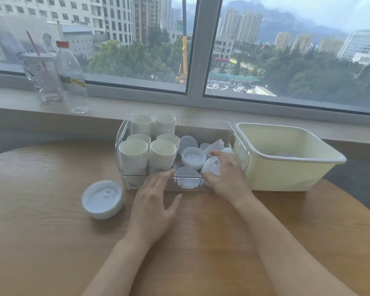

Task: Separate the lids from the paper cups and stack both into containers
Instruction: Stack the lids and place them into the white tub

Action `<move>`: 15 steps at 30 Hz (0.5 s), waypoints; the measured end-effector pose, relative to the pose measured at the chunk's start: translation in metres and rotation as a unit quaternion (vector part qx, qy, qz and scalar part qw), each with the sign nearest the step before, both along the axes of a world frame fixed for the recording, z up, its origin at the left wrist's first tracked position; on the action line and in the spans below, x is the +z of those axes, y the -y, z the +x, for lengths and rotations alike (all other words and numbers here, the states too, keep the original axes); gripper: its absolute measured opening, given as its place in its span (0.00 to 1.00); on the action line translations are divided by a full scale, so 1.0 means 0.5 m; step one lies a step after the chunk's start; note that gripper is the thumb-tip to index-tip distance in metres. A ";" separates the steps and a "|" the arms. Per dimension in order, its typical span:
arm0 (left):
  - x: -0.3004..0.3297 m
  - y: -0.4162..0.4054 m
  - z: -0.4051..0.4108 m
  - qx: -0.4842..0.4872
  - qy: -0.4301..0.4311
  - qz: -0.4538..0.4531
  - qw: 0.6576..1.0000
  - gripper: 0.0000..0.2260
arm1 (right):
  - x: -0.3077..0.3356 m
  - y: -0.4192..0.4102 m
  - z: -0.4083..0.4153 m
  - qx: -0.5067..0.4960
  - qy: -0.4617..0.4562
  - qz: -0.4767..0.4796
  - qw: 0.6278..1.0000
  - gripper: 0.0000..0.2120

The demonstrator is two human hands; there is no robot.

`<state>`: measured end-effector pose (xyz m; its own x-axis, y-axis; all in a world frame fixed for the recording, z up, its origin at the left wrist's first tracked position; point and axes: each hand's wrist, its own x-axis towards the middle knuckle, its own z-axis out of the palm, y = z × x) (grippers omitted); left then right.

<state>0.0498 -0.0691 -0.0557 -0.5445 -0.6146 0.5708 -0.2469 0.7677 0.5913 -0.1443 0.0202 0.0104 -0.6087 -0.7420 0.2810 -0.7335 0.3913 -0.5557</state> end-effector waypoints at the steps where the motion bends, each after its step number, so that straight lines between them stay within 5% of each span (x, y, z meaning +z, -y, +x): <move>1: -0.004 0.005 0.001 0.004 0.002 -0.006 1.000 0.28 | 0.002 0.010 -0.005 -0.004 0.012 0.028 1.000 0.29; 9: -0.018 0.015 0.001 0.020 -0.012 -0.011 1.000 0.26 | 0.028 0.049 -0.043 -0.024 0.090 0.159 0.983 0.41; 15: -0.022 0.012 0.004 0.005 -0.034 0.004 0.999 0.23 | 0.035 0.046 -0.044 0.000 0.133 0.124 0.983 0.33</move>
